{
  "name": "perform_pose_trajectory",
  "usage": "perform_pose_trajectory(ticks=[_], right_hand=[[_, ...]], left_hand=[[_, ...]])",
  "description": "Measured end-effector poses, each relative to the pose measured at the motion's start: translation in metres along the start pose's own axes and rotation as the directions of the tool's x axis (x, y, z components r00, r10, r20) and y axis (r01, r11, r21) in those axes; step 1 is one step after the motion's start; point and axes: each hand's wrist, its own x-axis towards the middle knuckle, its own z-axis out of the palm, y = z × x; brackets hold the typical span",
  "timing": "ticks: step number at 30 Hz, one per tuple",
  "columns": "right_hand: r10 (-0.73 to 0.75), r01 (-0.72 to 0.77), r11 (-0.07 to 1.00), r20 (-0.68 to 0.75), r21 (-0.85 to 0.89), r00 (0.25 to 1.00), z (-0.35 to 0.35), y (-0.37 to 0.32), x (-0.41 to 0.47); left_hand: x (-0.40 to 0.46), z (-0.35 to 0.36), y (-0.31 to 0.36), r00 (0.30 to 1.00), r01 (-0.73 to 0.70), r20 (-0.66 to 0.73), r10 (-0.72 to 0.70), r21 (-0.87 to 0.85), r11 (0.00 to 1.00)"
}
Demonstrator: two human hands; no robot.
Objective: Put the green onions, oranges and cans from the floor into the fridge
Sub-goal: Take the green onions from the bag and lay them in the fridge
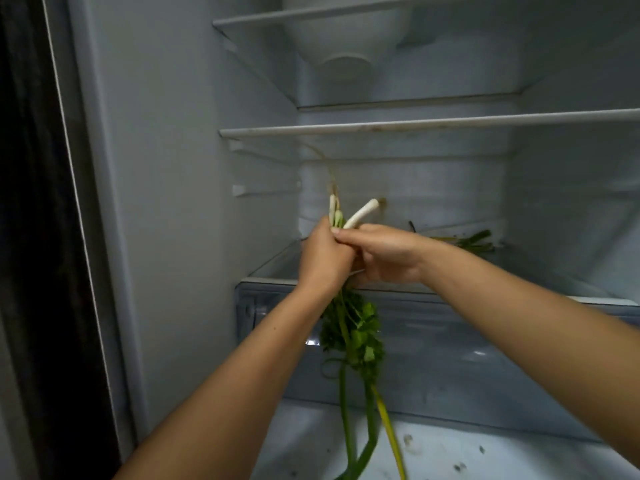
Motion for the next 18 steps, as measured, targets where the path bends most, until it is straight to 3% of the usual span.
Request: perform_pose_trajectory(ticks=[3, 6, 10, 13, 15, 18], right_hand=[[-0.054, 0.055, 0.989, -0.016, 0.137, 0.998, -0.005, -0.001, -0.011], [-0.082, 0.081, 0.983, 0.001, 0.168, 0.997, -0.009, 0.002, -0.022], [-0.062, 0.061, 0.997, 0.006, 0.039, 0.998, -0.015, -0.001, -0.030], [0.056, -0.072, 0.971, -0.078, -0.230, 0.995, -0.031, -0.015, -0.032], [0.089, -0.152, 0.851, -0.149, -0.502, 0.985, -0.049, -0.030, -0.032], [0.039, -0.256, 0.448, -0.268, -0.857, 0.963, -0.075, -0.062, -0.033]], left_hand=[[0.006, 0.004, 0.013, 0.996, -0.089, -0.021, 0.090, 0.022, 0.996], [0.011, 0.005, 0.036, 0.997, -0.064, -0.050, 0.055, -0.208, 0.976], [0.023, 0.016, 0.057, 0.995, 0.076, -0.025, -0.096, -0.426, 0.902], [0.033, 0.024, 0.057, 0.963, 0.267, 0.149, -0.224, -0.608, 0.747], [0.040, 0.024, 0.054, 0.927, 0.374, 0.285, -0.243, -0.666, 0.645], [0.054, 0.021, 0.049, 0.865, 0.494, 0.421, -0.272, -0.617, 0.612]])
